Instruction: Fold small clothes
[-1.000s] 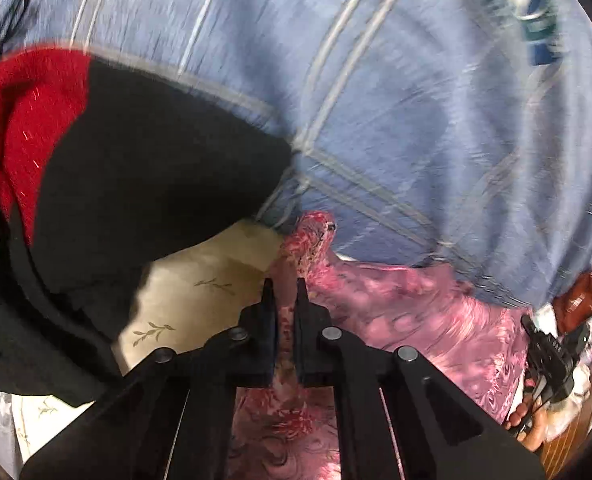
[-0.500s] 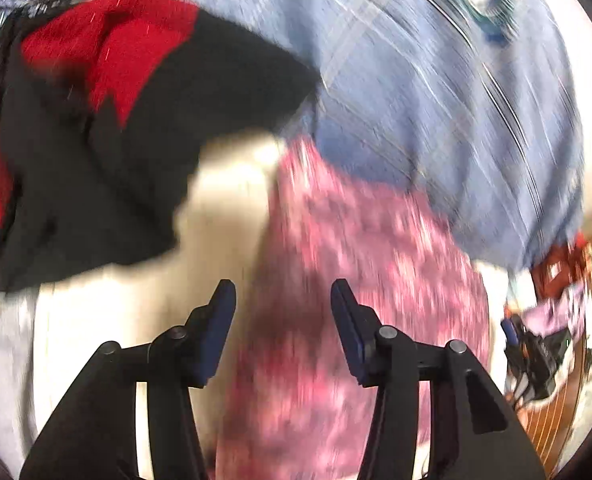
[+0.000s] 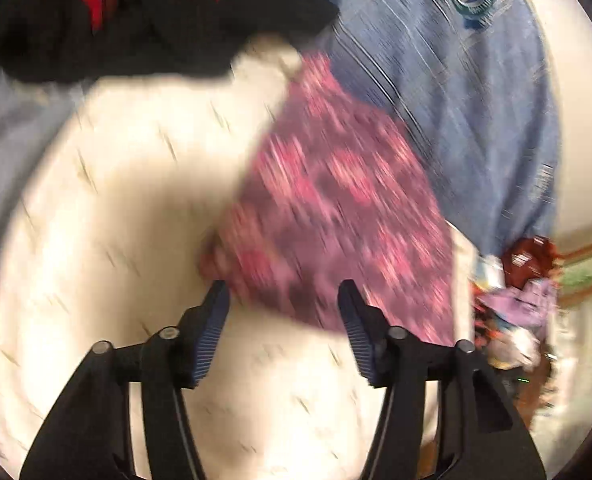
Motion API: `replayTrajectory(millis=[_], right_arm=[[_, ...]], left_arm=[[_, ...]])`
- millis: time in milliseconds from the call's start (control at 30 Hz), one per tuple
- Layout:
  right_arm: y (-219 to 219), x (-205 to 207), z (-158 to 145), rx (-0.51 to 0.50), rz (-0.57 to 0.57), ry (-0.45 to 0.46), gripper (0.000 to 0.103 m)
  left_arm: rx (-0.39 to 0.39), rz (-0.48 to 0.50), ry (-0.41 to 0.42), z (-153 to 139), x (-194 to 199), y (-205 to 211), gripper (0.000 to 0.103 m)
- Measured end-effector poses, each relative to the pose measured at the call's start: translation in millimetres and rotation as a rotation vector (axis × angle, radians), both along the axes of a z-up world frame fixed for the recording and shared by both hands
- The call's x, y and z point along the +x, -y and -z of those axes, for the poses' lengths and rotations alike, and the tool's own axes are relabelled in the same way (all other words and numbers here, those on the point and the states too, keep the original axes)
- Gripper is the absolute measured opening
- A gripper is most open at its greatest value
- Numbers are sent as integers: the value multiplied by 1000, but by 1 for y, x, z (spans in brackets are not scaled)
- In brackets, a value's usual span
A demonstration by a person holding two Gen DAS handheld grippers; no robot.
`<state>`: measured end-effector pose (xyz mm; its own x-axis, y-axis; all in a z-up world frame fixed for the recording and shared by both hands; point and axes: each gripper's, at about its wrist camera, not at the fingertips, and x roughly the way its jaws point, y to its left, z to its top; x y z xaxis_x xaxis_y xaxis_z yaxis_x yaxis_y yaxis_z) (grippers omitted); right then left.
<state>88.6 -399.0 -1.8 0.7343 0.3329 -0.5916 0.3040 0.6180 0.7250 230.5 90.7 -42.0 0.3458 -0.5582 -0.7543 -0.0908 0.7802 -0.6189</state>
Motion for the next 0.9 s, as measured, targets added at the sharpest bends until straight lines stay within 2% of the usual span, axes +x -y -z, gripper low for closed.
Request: replayTrajectory(millis=[100,167,233,300,333,367,400,433,467,533,633,700,733,800,833,900], right_arm=[[-6,-12,25,77,7,-53,62],[-5,-8,39,121,13,-67,62],[-5,1,43,141,56,-10,62],[-7,16,46,146,71,19,60],[-9,22,46,137,69,22,54],[-11,30,46,106,75,19,51],[-13,38,46,94,71,14,34],[-13,45,48,103,52,6,6],[-11,50,46,108,47,3,7],[-3,45,25,97,61,84,6],[1,35,3,40,59,147,6],[1,36,8,13,35,111,6],[1,36,19,-3,33,63,6],[2,35,41,-13,32,-23,7],[4,30,54,12,43,-56,5],[7,20,58,59,73,-35,9]], left_arm=[[-40,-2,-63,25,-3,12,56],[-62,-40,-61,24,0,5,57],[-84,-90,-57,22,8,3,60],[-67,-138,-73,26,15,2,58],[-66,-163,-79,28,21,6,50],[-49,-184,-76,28,24,8,36],[-25,-185,-76,26,27,12,11],[-32,-176,-76,25,27,14,8],[-39,-174,-65,23,27,19,8],[-12,-165,8,9,18,23,8],[36,-171,10,14,14,30,8],[51,-183,-32,27,13,28,8],[41,-192,-59,36,12,25,8],[-24,-221,-82,47,9,17,8],[-33,-224,-87,44,5,12,8],[-6,-206,-77,37,2,10,8]])
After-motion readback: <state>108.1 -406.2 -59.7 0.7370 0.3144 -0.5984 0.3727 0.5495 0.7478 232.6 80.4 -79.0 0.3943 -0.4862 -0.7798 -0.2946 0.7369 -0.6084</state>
